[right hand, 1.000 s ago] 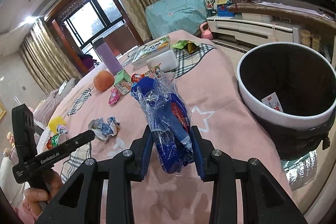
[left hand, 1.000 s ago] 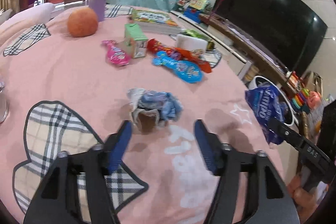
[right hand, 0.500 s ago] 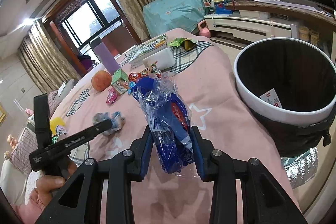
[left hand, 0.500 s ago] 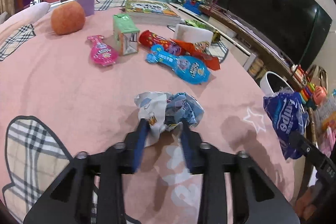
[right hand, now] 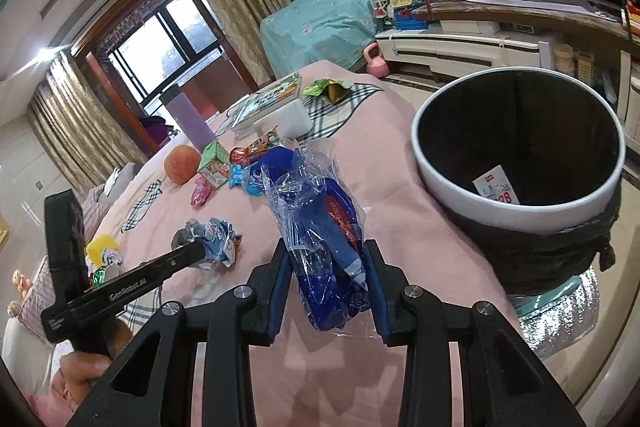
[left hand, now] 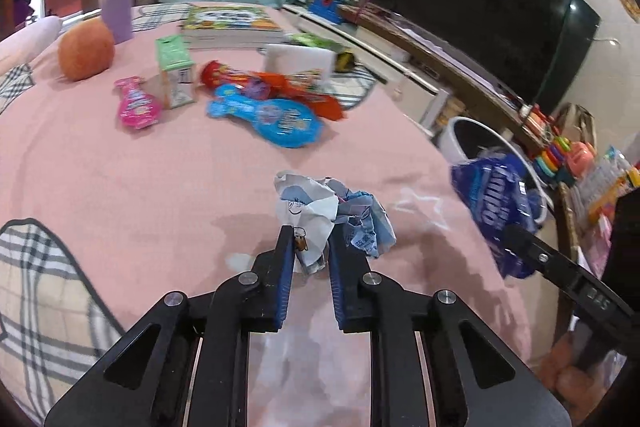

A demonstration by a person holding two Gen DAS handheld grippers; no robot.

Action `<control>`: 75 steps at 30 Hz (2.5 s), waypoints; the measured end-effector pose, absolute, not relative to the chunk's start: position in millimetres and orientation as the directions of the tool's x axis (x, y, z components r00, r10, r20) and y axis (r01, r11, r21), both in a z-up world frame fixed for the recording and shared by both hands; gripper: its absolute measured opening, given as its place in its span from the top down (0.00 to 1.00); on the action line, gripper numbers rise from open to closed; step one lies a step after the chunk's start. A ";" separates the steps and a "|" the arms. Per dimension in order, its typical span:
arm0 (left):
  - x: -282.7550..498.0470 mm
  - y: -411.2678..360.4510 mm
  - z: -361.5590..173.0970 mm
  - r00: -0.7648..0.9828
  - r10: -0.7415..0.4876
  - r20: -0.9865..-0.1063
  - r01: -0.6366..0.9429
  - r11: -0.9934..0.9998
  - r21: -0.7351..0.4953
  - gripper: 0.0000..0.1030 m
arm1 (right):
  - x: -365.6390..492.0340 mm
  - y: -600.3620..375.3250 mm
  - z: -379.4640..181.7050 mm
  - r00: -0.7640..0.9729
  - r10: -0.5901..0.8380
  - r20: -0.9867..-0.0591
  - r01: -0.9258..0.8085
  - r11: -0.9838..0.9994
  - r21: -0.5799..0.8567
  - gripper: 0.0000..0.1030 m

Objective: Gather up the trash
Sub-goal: 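Grasp the blue plastic bag with the right gripper while the left grasps the crumpled wrapper, then carry both items over the black bin and open both grippers to drop them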

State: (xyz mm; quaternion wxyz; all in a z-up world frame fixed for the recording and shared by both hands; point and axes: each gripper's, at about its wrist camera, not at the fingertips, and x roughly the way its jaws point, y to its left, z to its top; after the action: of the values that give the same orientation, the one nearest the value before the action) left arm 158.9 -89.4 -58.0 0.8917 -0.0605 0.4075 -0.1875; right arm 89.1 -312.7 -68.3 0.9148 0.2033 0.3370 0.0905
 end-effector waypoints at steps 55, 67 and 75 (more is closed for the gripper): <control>199.4 -296.3 -24.2 0.480 -0.525 -0.703 0.571 0.795 -0.205 0.85 | 97.7 -444.6 -54.2 0.806 0.092 -0.584 0.197 0.890 0.412 0.64; 197.5 -295.6 -27.6 0.492 -0.510 -0.706 0.554 0.809 -0.198 0.46 | 106.2 -453.0 -55.4 0.802 0.105 -0.588 0.197 0.883 0.427 0.38; 186.6 -261.2 -30.2 0.511 -0.495 -0.702 0.505 0.834 -0.220 0.36 | 94.7 -447.5 -51.4 0.822 0.118 -0.558 0.184 0.871 0.456 0.22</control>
State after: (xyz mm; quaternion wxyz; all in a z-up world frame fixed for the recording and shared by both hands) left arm 186.6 -261.2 -30.2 0.8693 0.0062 0.4019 -0.2878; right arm 94.7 -447.5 -51.4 0.9201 0.2535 0.2980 -0.0182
